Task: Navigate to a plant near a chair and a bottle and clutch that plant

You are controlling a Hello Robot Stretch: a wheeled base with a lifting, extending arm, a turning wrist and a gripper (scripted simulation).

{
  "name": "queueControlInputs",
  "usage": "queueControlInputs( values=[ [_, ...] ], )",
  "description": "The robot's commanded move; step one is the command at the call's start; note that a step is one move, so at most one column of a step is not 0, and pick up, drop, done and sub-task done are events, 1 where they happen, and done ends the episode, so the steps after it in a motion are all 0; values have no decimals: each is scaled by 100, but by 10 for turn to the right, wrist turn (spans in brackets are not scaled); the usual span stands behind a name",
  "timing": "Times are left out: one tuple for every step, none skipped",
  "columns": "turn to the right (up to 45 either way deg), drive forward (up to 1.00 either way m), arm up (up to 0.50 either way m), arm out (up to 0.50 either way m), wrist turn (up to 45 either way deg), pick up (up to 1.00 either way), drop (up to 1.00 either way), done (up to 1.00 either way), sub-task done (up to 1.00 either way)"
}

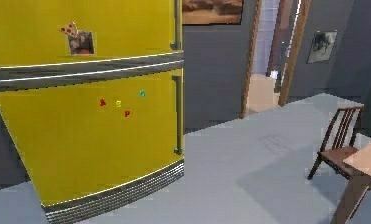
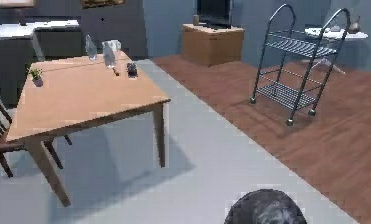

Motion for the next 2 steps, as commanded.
queueControlInputs(
  values=[
    [120, 0, 0, 0, 0, 0, 0, 0, 0],
    [0, 85, 0, 0, 0, 0, 0, 0, 0]
  ],
)
